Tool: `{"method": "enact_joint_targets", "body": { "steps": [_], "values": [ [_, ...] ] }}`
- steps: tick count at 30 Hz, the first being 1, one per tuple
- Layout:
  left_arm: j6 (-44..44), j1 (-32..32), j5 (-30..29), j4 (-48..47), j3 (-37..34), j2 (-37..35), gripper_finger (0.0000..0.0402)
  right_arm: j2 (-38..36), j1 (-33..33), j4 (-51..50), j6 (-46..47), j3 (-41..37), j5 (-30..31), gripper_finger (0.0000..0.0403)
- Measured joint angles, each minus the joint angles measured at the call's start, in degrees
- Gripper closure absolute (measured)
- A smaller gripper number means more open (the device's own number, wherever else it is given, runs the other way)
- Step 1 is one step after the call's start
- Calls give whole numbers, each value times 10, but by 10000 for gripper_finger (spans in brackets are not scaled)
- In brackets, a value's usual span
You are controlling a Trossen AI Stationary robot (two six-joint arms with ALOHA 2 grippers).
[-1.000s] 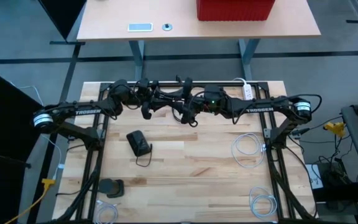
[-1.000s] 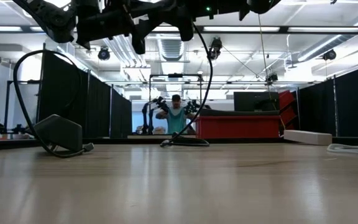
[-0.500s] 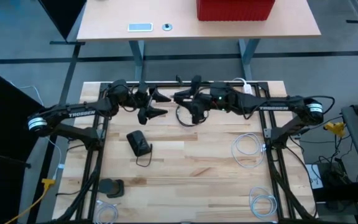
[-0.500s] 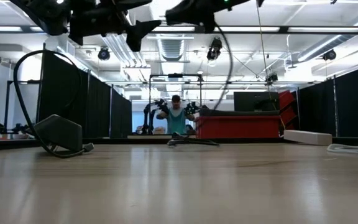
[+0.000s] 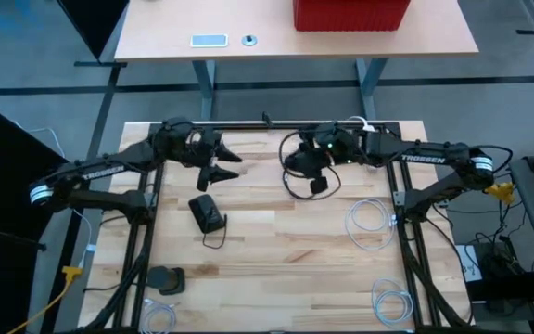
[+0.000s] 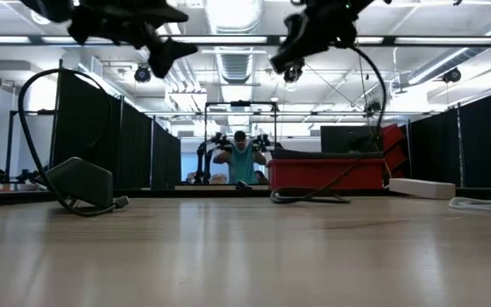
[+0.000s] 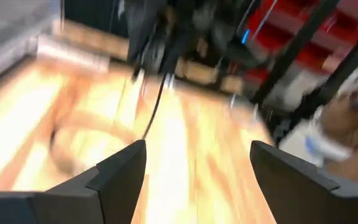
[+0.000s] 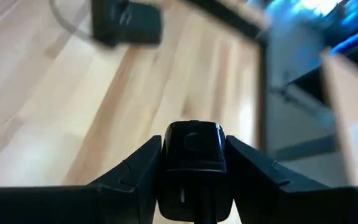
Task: Insert USB
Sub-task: Insert the black charger adapter into the top black outlet extension
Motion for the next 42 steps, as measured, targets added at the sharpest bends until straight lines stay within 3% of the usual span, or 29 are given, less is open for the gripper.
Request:
{"method": "enact_joint_targets", "body": {
  "steps": [3,7,14,21,28,33,42],
  "values": [
    [19,-5,-95,-190,49,0,126,13,3,-14,23,-17,-5,258],
    [-24,-10,-227,-396,90,8,127,17,4,1,28,-33,-12,258],
    [-138,-36,-234,-543,43,13,126,18,4,76,-10,-48,-18,258],
    [-208,-65,-233,-547,-19,15,126,18,3,96,-27,-50,-31,258],
    [-211,-69,-242,-537,-79,16,126,18,2,96,-19,-55,-32,258],
    [-184,-69,-244,-462,-122,19,126,18,2,97,-11,-57,-32,258],
    [-90,-69,-243,-206,-129,65,126,26,2,137,-7,-58,-40,258]
  ]
}}
